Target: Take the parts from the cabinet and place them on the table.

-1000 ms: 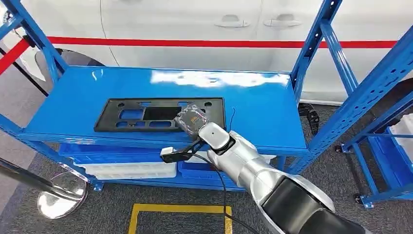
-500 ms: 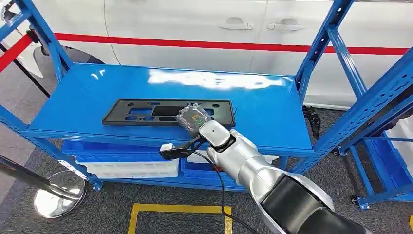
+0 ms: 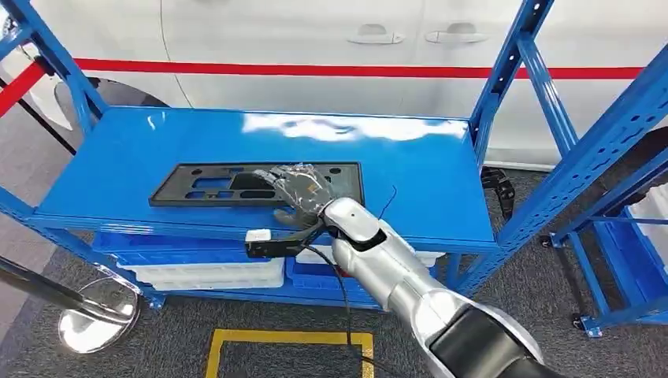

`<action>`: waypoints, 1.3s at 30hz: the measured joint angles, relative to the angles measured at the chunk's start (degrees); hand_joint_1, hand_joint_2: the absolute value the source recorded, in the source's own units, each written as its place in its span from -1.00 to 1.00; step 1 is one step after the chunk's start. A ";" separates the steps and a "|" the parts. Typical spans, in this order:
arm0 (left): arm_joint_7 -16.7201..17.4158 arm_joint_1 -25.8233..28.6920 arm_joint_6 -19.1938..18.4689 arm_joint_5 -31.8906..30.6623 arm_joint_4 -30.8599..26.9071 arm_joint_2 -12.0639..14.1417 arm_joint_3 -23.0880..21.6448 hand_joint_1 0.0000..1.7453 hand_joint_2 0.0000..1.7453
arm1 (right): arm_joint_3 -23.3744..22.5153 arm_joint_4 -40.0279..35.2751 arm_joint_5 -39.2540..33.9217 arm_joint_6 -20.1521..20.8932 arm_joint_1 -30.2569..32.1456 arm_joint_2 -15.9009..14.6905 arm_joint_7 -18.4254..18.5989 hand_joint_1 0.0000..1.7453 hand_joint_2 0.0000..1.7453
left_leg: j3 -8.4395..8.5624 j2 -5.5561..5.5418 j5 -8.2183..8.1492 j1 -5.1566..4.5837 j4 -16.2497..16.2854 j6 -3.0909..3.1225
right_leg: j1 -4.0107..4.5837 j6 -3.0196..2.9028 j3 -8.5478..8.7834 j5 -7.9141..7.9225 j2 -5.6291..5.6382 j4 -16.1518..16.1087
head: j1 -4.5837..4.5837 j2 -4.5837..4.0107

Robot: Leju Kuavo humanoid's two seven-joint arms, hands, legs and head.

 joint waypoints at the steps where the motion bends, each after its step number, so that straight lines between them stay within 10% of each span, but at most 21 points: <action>1: 0.00 0.09 0.00 -0.22 0.00 0.02 0.09 -1.00 -1.00 | -0.04 -1.88 -0.20 0.24 1.06 -0.39 -0.09 -1.00 -1.00 | 2.69 0.01 2.95 0.00 -5.68 0.20 | -0.03 0.13 0.10 -0.12 0.12 0.14 | 0.00 0.00; 2: 0.00 0.07 0.00 -0.31 0.00 0.04 0.13 -1.00 -1.00 | -0.04 -3.53 -0.17 0.39 1.88 -0.78 -0.13 -1.00 -1.00 | 5.11 0.04 5.09 0.01 -10.73 0.43 | -0.04 0.31 0.18 -0.29 0.15 0.28 | 0.00 0.00; 3: -0.02 -0.05 -0.02 -0.33 0.00 0.04 0.17 -1.00 -1.00 | -0.04 -4.63 -0.02 0.37 2.66 -1.11 -0.06 -1.00 -1.00 | 6.22 0.02 3.94 -0.30 -12.29 0.68 | 0.30 0.61 0.03 -0.39 0.15 0.33 | 0.00 0.00; 8: -0.11 -0.26 -0.04 -0.52 0.00 0.04 0.22 -1.00 -1.00 | -0.04 -6.90 0.94 -1.05 5.33 -2.36 0.59 -1.00 -1.00 | 6.27 -0.06 4.82 -0.07 -13.45 2.40 | 0.10 2.12 -0.15 -0.57 0.19 0.46 | 0.00 0.00; 13: 0.02 -0.57 -0.04 -0.57 0.00 0.04 0.22 -1.00 -1.00 | -0.04 -6.57 3.19 -5.07 7.16 -3.28 2.33 -1.00 -1.00 | 6.27 -0.01 4.87 -0.24 -13.53 3.01 | -0.09 2.91 -8.58 -8.63 0.06 18.41 | 0.02 0.00; 15: 0.18 -0.50 -0.07 -0.92 0.00 0.04 0.22 -1.00 -1.00 | -0.02 -6.07 4.64 -7.22 7.84 -3.45 3.41 -1.00 -1.00 | 6.29 -0.10 4.83 -0.23 -13.39 2.96 | -0.10 2.79 -7.02 -5.47 0.06 14.83 | 0.00 0.00; 17: 0.48 -0.51 -0.09 -1.11 0.00 0.02 0.22 -1.00 -1.00 | -0.02 -5.37 6.48 -10.54 7.53 -3.45 4.79 -1.00 -1.00 | 6.37 -0.15 4.58 -0.23 -13.04 2.62 | -0.10 2.35 -1.24 -0.19 0.06 3.46 | 0.02 0.00; 24: 0.92 -0.51 -0.09 -1.55 0.00 -0.11 0.20 -1.00 -1.00 | -0.02 0.16 13.36 -16.74 5.64 -3.10 10.30 -1.00 -1.00 | 5.55 -0.03 3.08 -0.37 -11.56 0.56 | -0.03 0.25 0.18 0.10 -0.02 -0.24 | 0.00 0.00; 27: 0.92 -0.48 -0.09 -1.55 0.00 -0.11 0.20 -1.00 -1.00 | -0.02 1.89 13.53 -17.14 5.18 -2.88 10.49 -1.00 -1.00 | -0.22 -0.03 -3.37 -0.21 1.43 -0.06 | 0.16 -0.20 0.17 0.02 -0.23 -0.20 | 0.00 0.00; 29: 0.92 -0.29 -0.09 -1.55 0.00 -0.11 0.20 -1.00 -1.00 | -0.02 3.11 13.82 -17.16 5.19 -2.84 10.76 -1.00 -1.00 | -2.55 -0.03 -4.00 -0.20 6.14 -0.13 | 0.27 -0.24 0.16 -0.02 -0.28 -0.13 | 0.00 0.00; 33: 0.94 -0.44 -0.09 -1.55 0.00 -0.11 0.20 -1.00 -1.00 | -0.02 5.65 16.20 -17.51 3.76 -2.29 12.90 -1.00 -1.00 | 6.03 0.04 4.70 -0.23 -12.00 0.73 | 0.32 0.01 0.32 -0.20 -0.07 0.13 | 0.00 0.00; 39: 0.92 -0.45 -0.09 -1.55 0.00 -0.13 0.22 -1.00 -1.00 | -0.04 9.30 17.25 -17.97 2.25 -2.12 14.21 -1.00 -1.00 | 6.82 -0.03 4.93 -0.29 -13.93 2.64 | 0.38 1.88 -0.04 -0.51 -0.08 0.57 | 0.02 0.00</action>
